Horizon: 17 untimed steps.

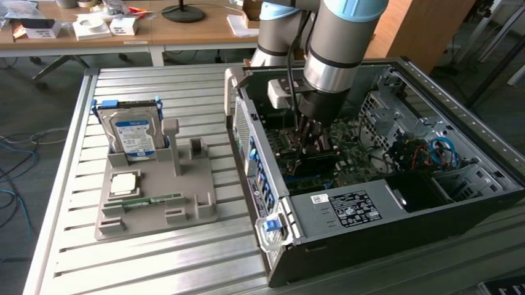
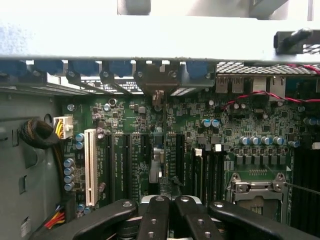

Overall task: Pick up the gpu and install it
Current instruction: 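Press down on the gpu until it lock into place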

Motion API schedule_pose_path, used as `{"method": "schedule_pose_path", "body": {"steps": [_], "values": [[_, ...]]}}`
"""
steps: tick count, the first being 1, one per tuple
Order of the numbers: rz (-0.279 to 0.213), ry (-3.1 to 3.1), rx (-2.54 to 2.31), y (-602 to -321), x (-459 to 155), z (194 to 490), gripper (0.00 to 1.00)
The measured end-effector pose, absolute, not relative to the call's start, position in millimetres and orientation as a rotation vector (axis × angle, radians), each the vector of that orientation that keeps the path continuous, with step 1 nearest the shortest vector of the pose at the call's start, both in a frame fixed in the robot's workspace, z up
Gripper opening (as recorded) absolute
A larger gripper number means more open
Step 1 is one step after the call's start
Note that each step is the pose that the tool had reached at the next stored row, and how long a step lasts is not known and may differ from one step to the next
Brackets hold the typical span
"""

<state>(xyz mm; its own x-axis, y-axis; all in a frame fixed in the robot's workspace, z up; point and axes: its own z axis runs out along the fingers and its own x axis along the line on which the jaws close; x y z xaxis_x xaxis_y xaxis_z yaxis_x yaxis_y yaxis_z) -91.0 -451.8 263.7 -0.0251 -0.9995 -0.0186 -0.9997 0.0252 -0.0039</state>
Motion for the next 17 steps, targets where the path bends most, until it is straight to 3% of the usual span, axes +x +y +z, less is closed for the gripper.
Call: {"method": "schedule_pose_path", "body": {"steps": [17], "values": [[0.016, 2.237, -2.182, -451.8, -91.6, 263.3, 0.11]]}}
